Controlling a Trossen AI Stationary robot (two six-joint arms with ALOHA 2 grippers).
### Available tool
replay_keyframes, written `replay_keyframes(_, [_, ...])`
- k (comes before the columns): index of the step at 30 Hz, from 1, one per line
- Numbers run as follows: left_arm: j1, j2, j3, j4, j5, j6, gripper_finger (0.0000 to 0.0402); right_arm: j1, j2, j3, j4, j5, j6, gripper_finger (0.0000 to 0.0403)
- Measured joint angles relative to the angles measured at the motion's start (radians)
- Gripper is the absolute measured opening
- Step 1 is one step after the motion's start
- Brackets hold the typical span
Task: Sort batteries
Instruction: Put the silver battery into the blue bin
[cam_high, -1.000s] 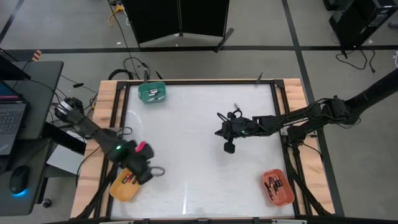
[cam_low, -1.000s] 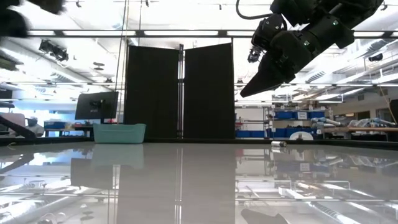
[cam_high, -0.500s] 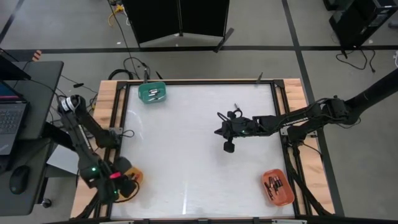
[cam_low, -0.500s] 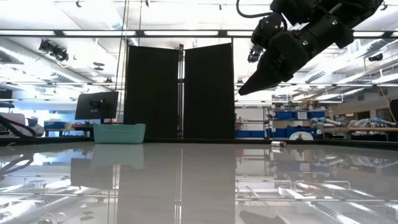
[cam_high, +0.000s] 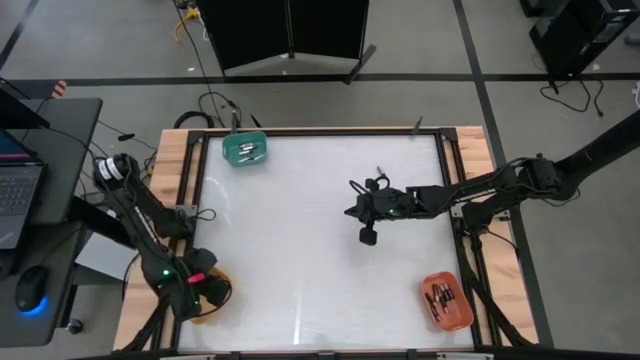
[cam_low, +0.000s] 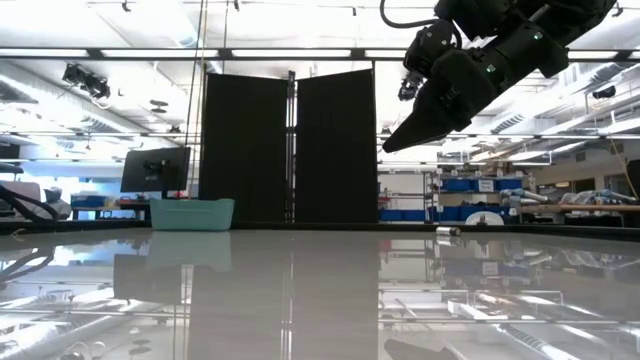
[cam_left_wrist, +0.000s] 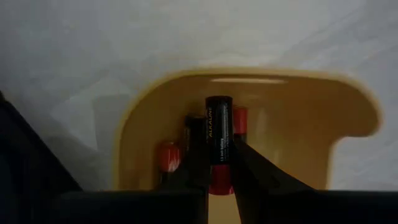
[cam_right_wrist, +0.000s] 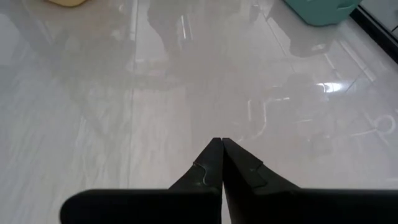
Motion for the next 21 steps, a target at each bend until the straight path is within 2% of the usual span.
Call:
replay_keyframes(12, [0.003, 0.069, 0.001, 0.07, 0.07, 0.024, 0.005, 0.0, 0.0, 0.0, 0.0, 0.0, 0.003, 0.0013])
replay_keyframes(18, [0.005, 0.068, 0.001, 0.078, 0.118, 0.03, 0.0131, 0.0, 0.0, 0.0, 0.0, 0.0, 0.006, 0.0023])
replay_keyframes(21, [0.006, 0.061, 0.004, 0.074, 0.136, 0.049, 0.0156, 0.0, 0.0, 0.0, 0.014, 0.0, 0.007, 0.0029])
